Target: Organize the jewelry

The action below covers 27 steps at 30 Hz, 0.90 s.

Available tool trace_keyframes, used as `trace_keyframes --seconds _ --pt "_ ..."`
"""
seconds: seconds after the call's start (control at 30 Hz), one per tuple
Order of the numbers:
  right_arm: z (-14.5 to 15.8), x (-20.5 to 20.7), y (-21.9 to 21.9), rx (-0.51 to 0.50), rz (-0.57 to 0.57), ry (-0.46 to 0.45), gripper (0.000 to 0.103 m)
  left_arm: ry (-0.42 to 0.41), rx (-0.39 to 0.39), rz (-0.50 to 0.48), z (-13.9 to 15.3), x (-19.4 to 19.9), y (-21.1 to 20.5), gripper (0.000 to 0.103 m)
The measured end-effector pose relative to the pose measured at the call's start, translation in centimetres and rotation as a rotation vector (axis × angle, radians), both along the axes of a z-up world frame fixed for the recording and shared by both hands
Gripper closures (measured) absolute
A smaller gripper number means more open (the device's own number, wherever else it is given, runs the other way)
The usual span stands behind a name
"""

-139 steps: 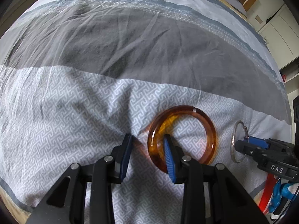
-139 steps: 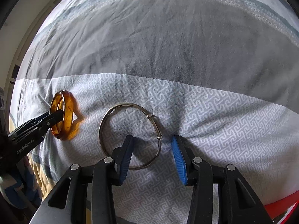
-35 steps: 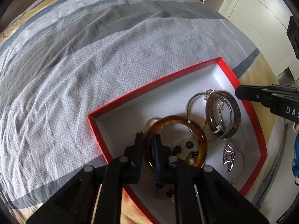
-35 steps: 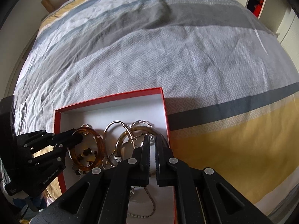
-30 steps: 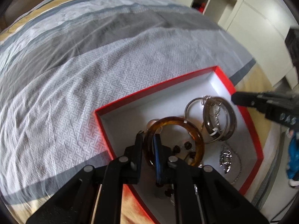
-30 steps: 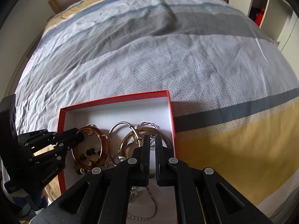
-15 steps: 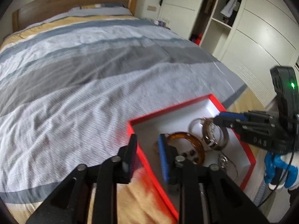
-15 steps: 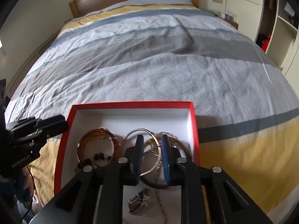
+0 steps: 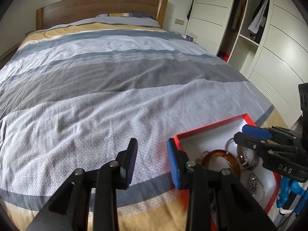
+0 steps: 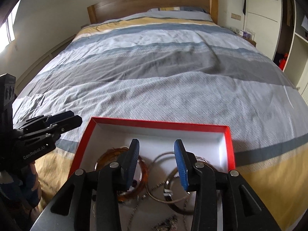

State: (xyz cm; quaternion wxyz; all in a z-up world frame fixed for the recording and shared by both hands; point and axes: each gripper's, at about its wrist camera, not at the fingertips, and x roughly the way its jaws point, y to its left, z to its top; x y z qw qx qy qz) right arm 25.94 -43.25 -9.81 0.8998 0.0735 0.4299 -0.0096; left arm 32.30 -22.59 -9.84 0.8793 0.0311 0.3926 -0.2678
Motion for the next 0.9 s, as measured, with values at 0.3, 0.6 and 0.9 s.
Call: trace_keyframes --seconds 0.3,0.6,0.9 --pt "-0.1 0.0 0.8 0.016 -0.006 -0.034 0.057 -0.034 0.023 0.022 0.7 -0.5 0.7 0.073" --pt "3.0 -2.1 1.3 0.048 -0.032 -0.081 0.044 -0.059 0.058 0.078 4.8 -3.4 2.3 0.073" --pt "7.5 -7.4 4.2 0.072 -0.014 -0.107 0.021 -0.112 0.069 0.155 10.2 -10.6 5.3 0.044"
